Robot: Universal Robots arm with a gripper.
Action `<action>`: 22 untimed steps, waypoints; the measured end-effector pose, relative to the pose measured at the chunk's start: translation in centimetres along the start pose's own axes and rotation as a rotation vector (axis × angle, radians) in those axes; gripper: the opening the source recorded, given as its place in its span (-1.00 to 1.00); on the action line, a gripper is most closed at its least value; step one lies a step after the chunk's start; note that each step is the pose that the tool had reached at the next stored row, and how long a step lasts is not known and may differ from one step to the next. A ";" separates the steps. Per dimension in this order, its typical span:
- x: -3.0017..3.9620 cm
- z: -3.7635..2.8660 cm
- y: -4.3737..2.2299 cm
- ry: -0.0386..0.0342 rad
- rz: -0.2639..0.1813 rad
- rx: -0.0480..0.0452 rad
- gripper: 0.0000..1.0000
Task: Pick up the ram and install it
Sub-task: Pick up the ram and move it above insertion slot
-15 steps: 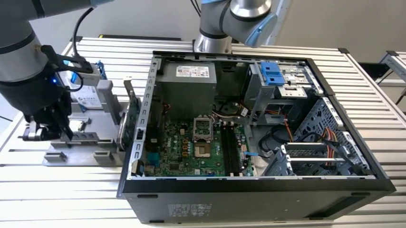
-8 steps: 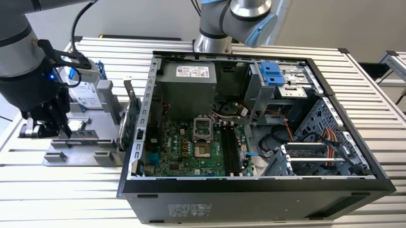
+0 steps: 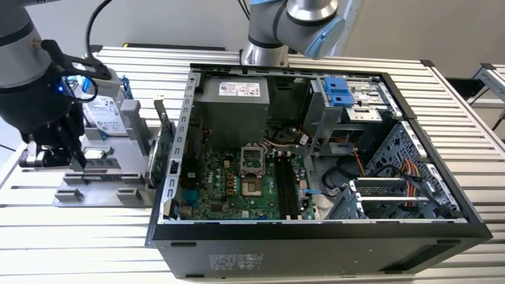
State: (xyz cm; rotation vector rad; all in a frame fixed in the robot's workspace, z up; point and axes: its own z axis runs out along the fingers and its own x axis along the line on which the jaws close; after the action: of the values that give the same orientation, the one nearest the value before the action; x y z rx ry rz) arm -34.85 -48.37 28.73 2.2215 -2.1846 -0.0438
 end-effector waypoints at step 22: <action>-0.01 -2.36 0.09 0.0000 0.000 0.0000 -1.00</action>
State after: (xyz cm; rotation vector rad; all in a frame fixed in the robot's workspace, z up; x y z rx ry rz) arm -34.86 -48.37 31.09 2.2214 -2.1847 -0.0438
